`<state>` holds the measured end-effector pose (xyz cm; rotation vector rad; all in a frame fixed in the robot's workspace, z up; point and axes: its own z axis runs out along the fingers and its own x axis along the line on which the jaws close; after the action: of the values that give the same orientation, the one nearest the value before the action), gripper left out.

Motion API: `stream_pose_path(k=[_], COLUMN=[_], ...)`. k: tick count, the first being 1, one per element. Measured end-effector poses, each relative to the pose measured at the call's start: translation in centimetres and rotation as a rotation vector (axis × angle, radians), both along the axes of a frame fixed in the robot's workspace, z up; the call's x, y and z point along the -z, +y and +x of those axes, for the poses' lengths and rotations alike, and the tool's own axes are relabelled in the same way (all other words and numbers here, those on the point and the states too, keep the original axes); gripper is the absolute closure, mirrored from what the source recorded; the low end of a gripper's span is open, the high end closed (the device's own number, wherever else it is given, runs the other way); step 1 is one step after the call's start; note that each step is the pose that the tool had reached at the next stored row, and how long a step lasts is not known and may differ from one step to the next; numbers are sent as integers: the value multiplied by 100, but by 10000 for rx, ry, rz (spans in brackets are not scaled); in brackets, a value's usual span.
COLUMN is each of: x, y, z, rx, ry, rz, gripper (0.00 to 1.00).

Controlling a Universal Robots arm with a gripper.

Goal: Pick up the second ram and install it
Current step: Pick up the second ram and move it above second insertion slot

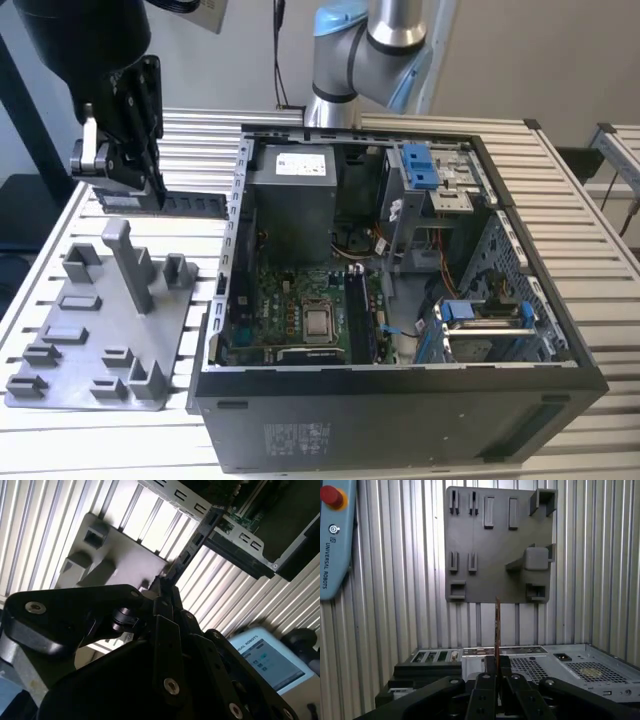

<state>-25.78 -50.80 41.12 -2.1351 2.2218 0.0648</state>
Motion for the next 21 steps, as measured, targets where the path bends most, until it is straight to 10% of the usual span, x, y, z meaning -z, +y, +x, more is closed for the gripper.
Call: stream_pose_path(k=[21], x=[0], y=[0], z=[377], rx=[0], ry=[1], rz=[0], gripper=[86])
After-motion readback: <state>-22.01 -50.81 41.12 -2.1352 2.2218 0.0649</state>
